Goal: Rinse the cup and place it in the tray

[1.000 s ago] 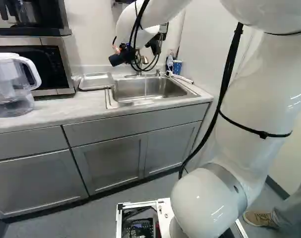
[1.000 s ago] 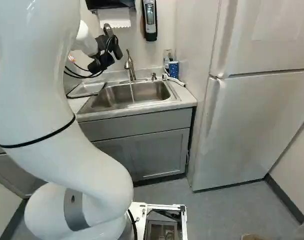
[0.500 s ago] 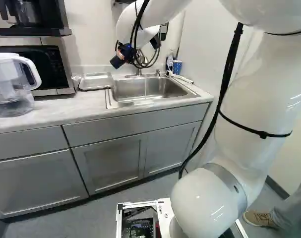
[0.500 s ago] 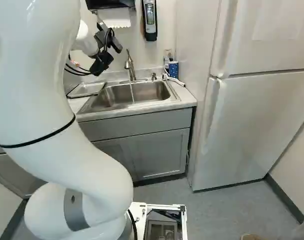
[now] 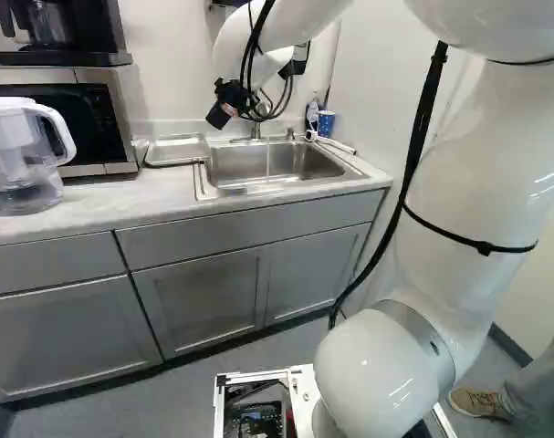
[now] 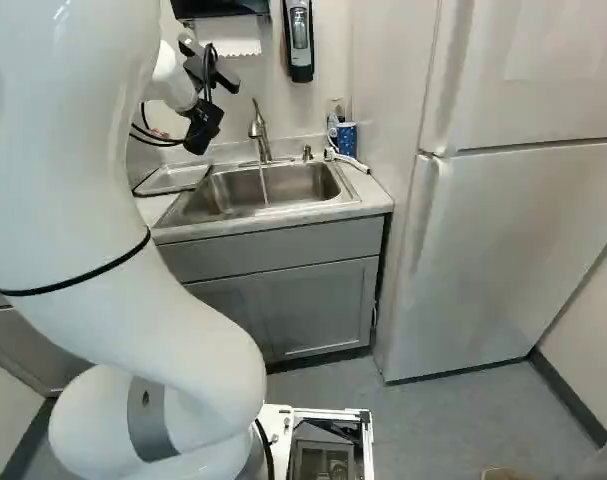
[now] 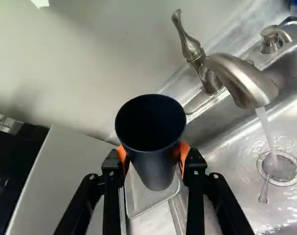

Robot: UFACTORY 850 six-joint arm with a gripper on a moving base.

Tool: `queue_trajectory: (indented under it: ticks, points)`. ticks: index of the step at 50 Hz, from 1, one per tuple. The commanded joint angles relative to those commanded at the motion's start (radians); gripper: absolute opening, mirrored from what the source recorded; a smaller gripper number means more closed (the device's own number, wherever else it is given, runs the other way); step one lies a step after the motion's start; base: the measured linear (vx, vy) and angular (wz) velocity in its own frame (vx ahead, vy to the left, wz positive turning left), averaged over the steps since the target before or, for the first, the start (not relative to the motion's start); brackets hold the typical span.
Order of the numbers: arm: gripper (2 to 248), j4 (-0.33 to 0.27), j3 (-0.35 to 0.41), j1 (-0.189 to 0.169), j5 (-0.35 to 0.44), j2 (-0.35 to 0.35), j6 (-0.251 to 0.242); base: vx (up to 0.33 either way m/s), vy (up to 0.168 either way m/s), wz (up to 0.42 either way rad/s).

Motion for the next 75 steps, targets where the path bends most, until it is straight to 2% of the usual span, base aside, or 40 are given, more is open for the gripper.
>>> queue_trajectory:
  ticks: [62, 75]
  points:
    - [121, 0.0, 0.0, 0.0, 0.0, 0.0, -0.652, 0.0, 0.0, 0.0]
    - [121, 0.0, 0.0, 0.0, 0.0, 0.0, -0.652, 0.0, 0.0, 0.0]
